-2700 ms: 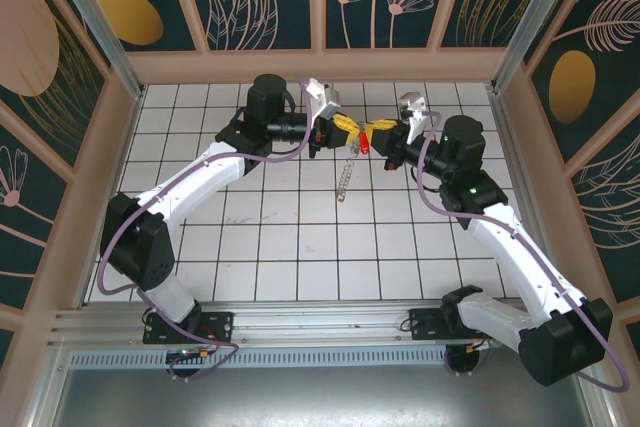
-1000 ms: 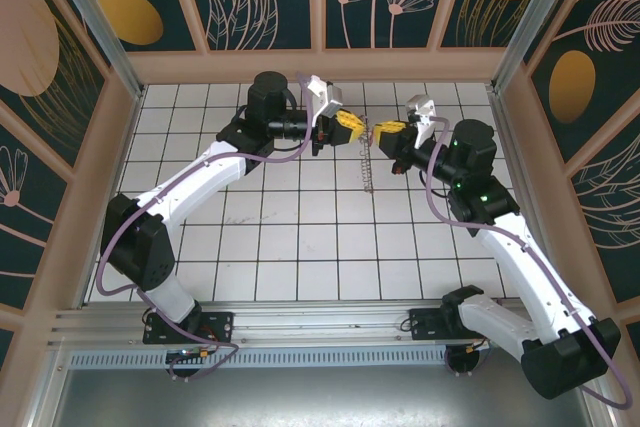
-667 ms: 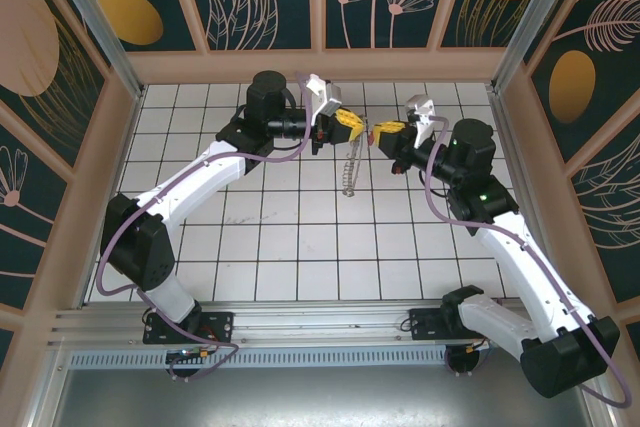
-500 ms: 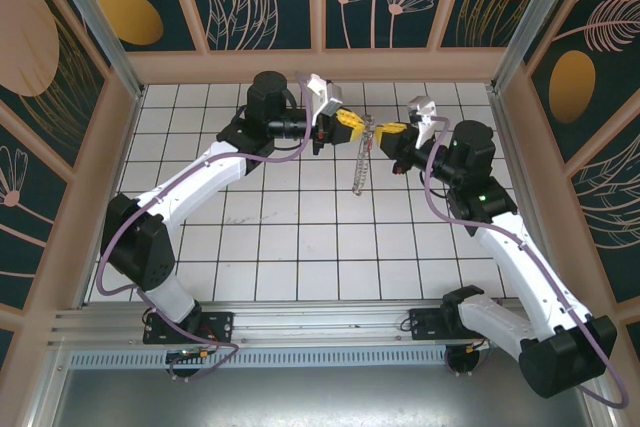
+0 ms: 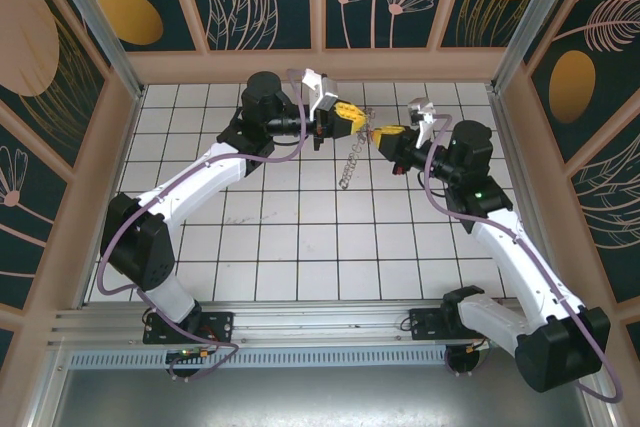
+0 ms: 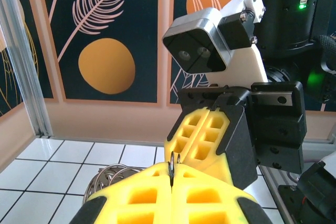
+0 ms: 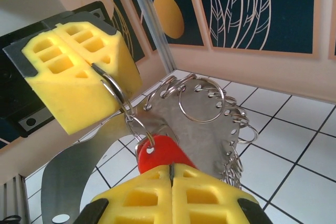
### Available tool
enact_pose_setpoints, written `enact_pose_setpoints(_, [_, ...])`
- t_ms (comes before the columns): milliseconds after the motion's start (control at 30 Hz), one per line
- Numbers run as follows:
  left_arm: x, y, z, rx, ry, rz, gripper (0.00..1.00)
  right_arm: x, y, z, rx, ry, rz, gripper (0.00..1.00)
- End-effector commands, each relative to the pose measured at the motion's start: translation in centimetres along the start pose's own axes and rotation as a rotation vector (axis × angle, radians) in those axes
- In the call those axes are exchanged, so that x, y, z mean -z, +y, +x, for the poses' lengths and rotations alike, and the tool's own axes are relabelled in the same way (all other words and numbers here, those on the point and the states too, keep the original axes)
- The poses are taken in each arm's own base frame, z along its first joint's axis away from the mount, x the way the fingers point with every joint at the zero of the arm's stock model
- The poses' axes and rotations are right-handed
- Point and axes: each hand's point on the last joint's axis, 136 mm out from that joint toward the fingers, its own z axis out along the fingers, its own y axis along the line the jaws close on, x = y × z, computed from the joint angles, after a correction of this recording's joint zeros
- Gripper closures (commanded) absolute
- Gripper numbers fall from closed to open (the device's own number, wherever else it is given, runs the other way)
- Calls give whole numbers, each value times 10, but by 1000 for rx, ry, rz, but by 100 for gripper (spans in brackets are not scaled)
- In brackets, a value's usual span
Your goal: Put the keys on the keyring
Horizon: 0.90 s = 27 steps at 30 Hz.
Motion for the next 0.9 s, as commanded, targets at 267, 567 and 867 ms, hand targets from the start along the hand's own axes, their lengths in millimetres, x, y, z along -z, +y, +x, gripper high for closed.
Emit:
enact_pose_setpoints(267, [4, -7, -24, -53, -73, 13, 100, 26, -8, -34, -35, -132, 2, 82])
enact_pose_setpoints(567, [2, -6, -22, -27, -77, 27, 100, 24, 12, -45, -23, -160, -124, 63])
enact_pose_setpoints(867, [-1, -5, -22, 36, -104, 60, 100, 21, 10, -54, -9, -194, -150, 59])
